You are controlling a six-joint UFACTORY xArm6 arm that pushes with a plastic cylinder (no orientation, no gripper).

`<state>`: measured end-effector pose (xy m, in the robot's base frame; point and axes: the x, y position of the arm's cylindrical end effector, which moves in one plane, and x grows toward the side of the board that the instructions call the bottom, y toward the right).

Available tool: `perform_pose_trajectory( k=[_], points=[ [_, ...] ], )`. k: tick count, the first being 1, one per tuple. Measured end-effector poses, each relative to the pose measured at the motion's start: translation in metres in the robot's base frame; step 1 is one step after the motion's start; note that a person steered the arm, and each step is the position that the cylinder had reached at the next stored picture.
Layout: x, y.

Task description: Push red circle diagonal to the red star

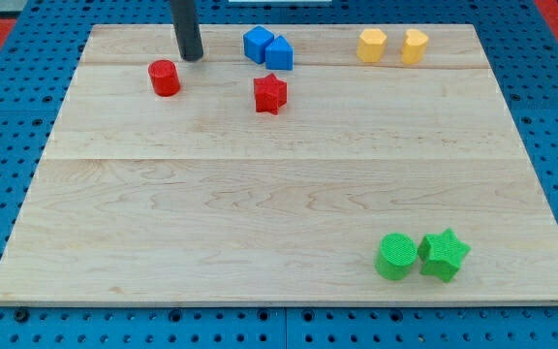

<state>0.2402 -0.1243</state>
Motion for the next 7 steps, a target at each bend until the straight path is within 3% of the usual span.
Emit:
perform_pose_trajectory(
  k=[2,5,6,7],
  points=[
    [0.066,-0.015],
    [0.08,-0.148],
    [0.083,-0.069],
    [0.084,0.045]
  ],
)
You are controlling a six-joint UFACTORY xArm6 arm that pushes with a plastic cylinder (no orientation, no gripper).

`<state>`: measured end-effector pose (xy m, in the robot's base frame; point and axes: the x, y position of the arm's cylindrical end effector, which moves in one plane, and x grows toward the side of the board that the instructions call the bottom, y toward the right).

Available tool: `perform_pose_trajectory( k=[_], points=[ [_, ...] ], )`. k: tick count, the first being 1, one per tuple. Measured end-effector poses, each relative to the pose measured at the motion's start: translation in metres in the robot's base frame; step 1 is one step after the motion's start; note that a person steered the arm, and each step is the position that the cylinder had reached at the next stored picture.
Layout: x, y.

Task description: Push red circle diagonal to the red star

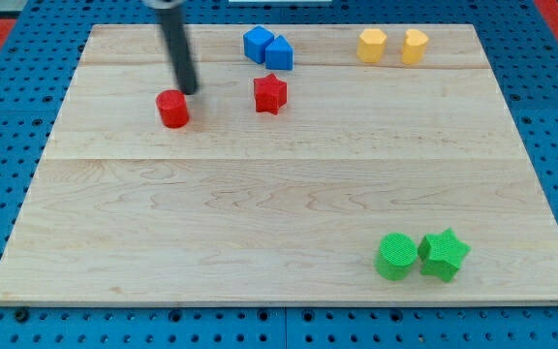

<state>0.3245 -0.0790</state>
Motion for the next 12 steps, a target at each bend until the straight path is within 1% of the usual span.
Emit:
perform_pose_trajectory(
  k=[1,2,3,4,7,8,9,10,11,12],
  points=[
    [0.009,-0.031],
    [0.022,-0.09],
    [0.024,-0.125],
    [0.036,-0.129],
    [0.038,-0.035],
    [0.053,-0.063],
    [0.088,-0.105],
    [0.119,-0.088],
    [0.11,-0.05],
    [0.103,-0.026]
  ],
)
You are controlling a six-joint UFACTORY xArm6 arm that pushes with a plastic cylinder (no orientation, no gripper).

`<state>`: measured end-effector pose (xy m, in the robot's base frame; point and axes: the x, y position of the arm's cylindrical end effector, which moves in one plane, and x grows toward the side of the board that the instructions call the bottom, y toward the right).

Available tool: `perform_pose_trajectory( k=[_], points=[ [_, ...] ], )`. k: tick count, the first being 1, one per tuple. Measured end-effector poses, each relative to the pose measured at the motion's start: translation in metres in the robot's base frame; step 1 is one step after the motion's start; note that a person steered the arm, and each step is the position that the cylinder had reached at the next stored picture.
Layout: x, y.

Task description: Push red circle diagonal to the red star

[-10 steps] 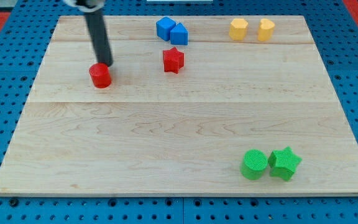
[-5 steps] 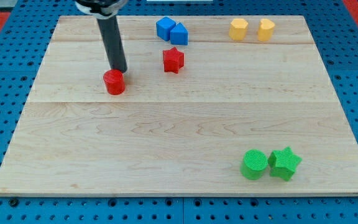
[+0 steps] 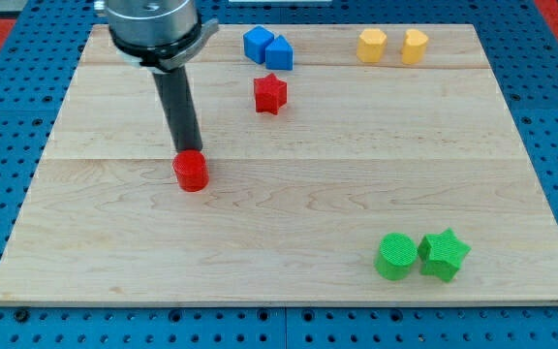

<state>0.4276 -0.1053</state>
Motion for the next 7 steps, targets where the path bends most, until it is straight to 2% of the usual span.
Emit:
perform_pose_trajectory(
  k=[1,2,3,4,6,7],
  points=[
    [0.013,-0.008],
    [0.027,-0.062],
    [0.067,-0.055],
    [0.074,-0.024],
    [0.034,0.066],
    [0.043,0.116]
  ],
)
